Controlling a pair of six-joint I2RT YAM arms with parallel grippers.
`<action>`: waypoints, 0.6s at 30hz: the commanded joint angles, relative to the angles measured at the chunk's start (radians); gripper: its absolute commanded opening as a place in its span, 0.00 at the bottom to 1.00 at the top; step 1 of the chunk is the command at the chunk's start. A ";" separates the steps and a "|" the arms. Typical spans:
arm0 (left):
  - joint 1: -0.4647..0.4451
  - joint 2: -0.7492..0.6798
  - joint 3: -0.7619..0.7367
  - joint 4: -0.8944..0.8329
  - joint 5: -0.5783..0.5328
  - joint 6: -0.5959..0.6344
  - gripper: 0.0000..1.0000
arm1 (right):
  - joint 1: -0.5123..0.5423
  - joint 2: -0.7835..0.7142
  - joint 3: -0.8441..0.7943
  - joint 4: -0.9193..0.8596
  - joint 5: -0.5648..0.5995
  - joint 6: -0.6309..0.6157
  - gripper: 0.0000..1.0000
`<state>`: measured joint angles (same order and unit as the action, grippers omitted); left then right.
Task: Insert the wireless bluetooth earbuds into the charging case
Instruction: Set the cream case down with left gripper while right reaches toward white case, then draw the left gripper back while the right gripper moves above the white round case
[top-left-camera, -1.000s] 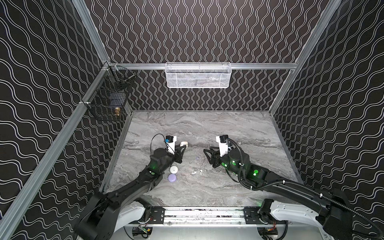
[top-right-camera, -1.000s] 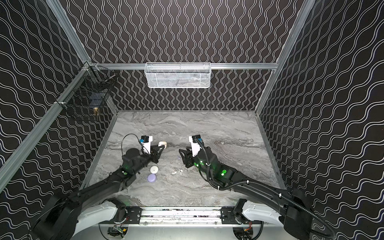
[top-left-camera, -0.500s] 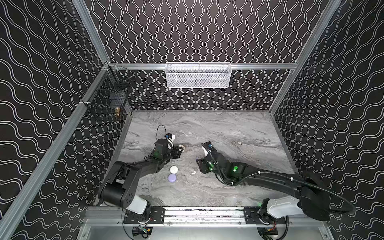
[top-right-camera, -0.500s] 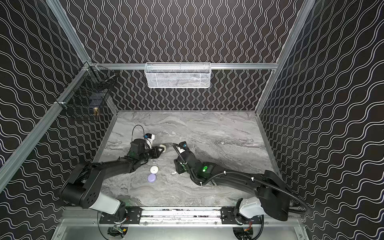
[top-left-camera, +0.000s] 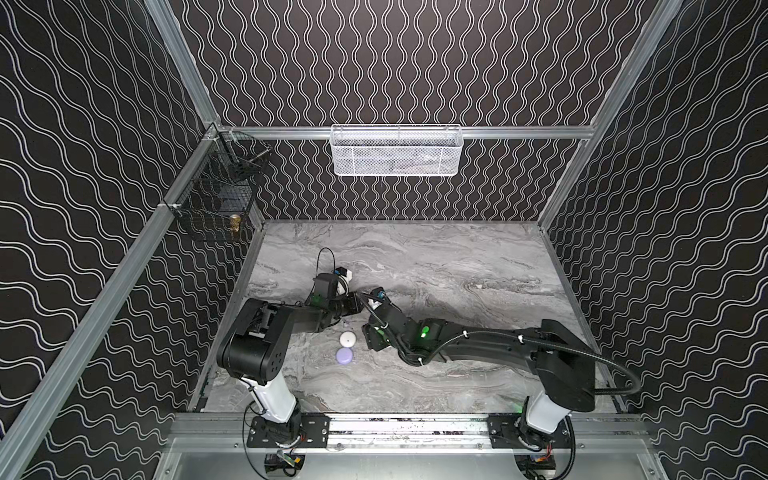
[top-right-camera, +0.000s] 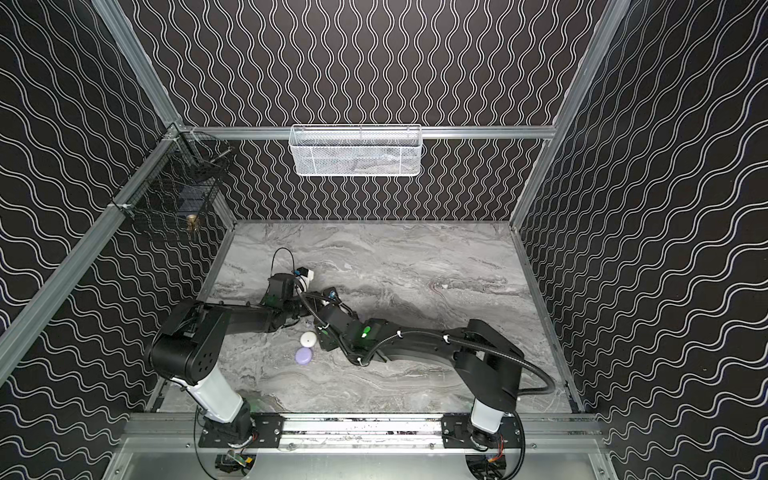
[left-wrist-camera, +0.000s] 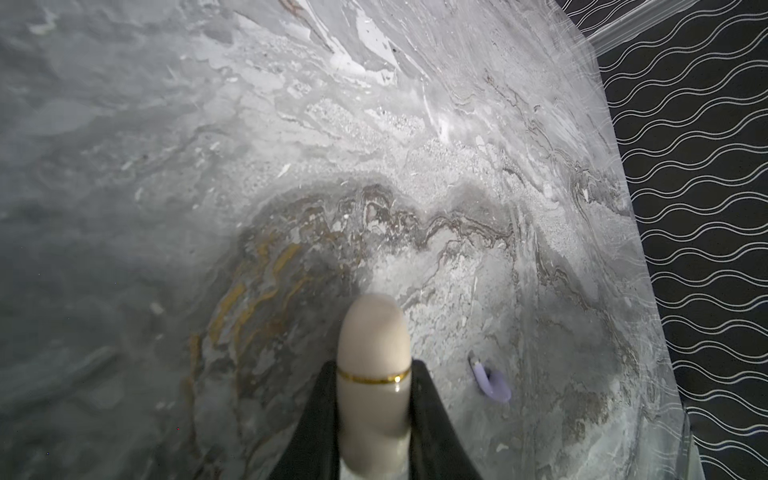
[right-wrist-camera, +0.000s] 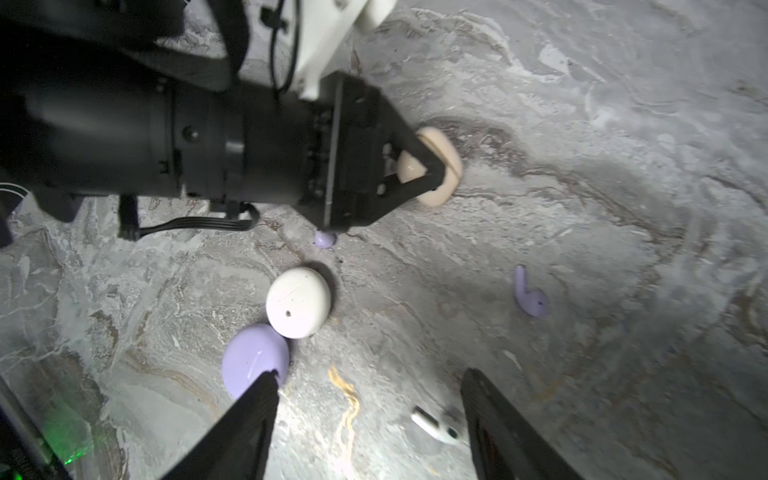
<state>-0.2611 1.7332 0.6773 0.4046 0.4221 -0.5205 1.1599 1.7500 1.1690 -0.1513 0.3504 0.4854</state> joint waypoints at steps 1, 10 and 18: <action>0.008 0.036 0.025 -0.107 -0.055 0.020 0.31 | 0.003 0.034 0.033 -0.029 0.018 0.033 0.75; 0.034 -0.123 -0.063 -0.078 -0.161 0.040 0.80 | 0.011 0.097 0.095 -0.047 0.008 0.040 0.92; 0.048 -0.401 -0.190 -0.090 -0.385 0.036 0.88 | 0.037 0.224 0.226 -0.150 0.022 0.072 0.91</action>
<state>-0.2184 1.4067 0.5217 0.3332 0.1791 -0.4938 1.1965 1.9526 1.3705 -0.2485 0.3595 0.5259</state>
